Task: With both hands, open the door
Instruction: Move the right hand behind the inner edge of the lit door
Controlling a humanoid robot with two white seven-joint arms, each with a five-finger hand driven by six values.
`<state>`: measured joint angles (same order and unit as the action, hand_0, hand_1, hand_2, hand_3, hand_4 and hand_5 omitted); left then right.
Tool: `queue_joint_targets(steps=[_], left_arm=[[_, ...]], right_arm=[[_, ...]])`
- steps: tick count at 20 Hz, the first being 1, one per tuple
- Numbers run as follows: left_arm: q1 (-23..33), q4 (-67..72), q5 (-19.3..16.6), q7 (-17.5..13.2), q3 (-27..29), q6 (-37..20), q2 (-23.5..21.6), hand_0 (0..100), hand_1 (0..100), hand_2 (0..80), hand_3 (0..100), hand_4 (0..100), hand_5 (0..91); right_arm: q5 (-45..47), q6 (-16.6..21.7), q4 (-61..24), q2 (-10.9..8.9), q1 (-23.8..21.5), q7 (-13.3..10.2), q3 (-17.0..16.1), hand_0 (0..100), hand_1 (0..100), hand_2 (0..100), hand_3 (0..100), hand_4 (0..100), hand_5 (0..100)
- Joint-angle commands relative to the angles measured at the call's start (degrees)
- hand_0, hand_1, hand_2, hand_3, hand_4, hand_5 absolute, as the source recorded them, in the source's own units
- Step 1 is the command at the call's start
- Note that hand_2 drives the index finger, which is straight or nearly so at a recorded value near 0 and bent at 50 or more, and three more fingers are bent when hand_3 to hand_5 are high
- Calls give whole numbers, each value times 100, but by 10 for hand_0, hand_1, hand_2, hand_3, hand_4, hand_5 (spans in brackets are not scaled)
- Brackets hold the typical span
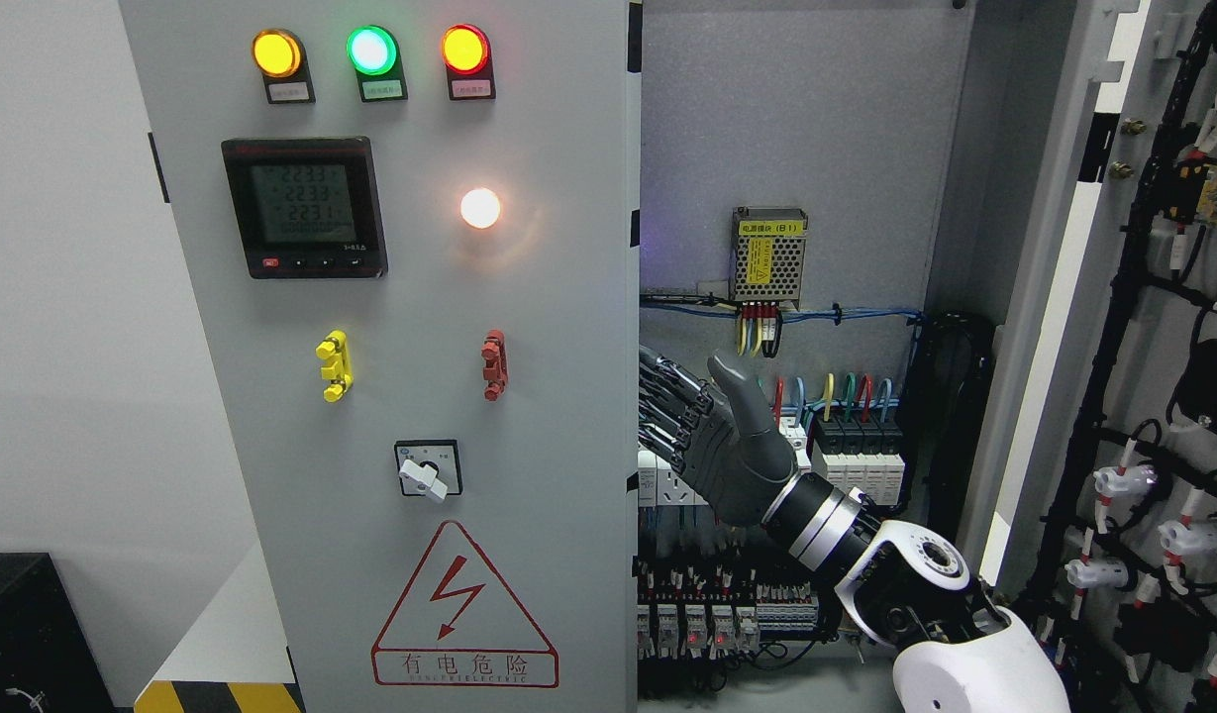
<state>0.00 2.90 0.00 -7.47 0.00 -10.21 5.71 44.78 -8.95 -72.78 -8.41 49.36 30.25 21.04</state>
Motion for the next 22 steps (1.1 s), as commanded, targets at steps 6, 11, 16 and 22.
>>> queue_joint_targets(steps=[6, 11, 16, 22], left_arm=[[193, 0, 70, 0, 114, 1, 0, 120, 556, 0, 0, 0, 0], [193, 0, 79, 0, 114, 1, 0, 120, 556, 0, 0, 0, 0], [193, 0, 79, 0, 114, 1, 0, 120, 556, 0, 0, 0, 0], [193, 0, 70, 0, 114, 1, 0, 120, 556, 0, 0, 0, 0]], right_arm=[[22, -1, 62, -3, 162, 201, -30, 56, 143, 0, 0, 0, 0], [30, -19, 53, -12, 153, 218, -30, 56, 143, 0, 0, 0, 0], [30, -115, 62, -3, 153, 218, -30, 56, 143, 0, 0, 0, 0], [22, -133, 53, -12, 171, 368, -48, 56, 143, 0, 0, 0, 0]])
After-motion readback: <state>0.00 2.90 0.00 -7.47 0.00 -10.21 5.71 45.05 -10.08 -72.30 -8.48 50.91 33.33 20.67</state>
